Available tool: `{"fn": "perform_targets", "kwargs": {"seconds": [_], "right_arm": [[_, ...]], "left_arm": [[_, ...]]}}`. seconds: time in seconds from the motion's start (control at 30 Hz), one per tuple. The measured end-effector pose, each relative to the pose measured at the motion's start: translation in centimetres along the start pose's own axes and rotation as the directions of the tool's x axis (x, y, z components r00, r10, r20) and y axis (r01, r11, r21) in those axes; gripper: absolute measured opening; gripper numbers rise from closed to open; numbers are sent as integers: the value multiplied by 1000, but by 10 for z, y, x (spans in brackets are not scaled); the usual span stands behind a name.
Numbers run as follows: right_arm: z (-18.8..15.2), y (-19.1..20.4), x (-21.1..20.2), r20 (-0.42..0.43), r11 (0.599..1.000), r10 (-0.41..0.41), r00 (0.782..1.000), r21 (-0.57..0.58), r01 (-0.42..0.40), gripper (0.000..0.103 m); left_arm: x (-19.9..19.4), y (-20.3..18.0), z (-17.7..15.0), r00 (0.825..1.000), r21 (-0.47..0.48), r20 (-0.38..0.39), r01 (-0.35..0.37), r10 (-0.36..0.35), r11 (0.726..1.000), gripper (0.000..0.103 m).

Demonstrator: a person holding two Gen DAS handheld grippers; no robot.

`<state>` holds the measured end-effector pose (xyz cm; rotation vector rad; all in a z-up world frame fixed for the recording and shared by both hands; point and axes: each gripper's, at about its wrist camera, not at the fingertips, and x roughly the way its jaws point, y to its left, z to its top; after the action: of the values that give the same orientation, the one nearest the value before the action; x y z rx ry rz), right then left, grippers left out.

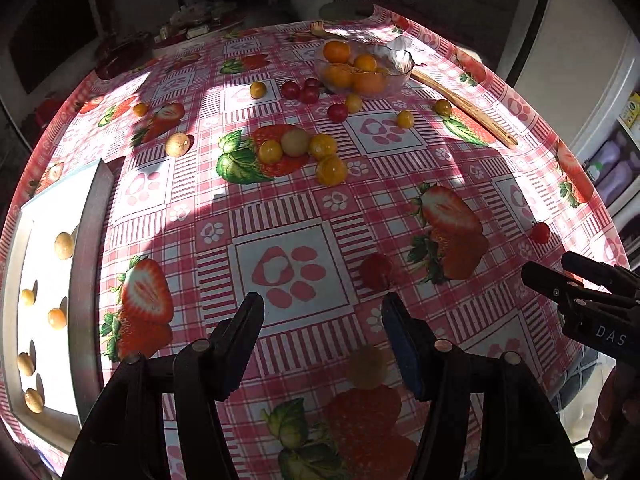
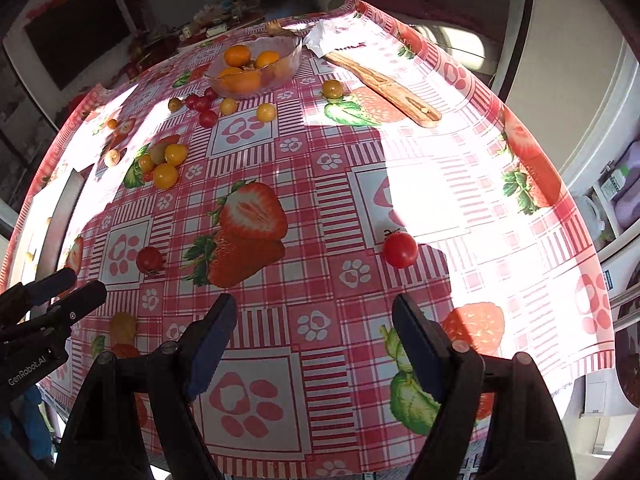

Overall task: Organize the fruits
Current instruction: 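Move both open tools toward the red cherry tomatoes on the tablecloth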

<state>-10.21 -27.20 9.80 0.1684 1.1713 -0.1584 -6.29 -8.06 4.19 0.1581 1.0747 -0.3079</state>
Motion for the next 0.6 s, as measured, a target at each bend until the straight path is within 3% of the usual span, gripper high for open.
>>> {"fn": "perform_targets", "kwargs": {"seconds": [0.23, 0.47, 0.5, 0.6], "right_arm": [[7, -25, 11, 6, 998, -38, 999, 41, 38, 83], [17, -22, 22, 22, 998, -67, 998, -3, 67, 82], [18, -21, 23, 25, 997, -76, 997, -9, 76, 80], [19, -18, 23, 39, 993, -112, 993, -33, 114, 60]], "left_arm": [[25, -24, 12, 999, 64, -46, -7, 10, 998, 63], [34, -25, 13, 998, 45, -70, 3, 0, 999, 62], [35, -25, 13, 997, 38, -70, 9, -6, 999, 62], [33, -24, 13, 998, 39, -59, 11, -9, 999, 45]]}}
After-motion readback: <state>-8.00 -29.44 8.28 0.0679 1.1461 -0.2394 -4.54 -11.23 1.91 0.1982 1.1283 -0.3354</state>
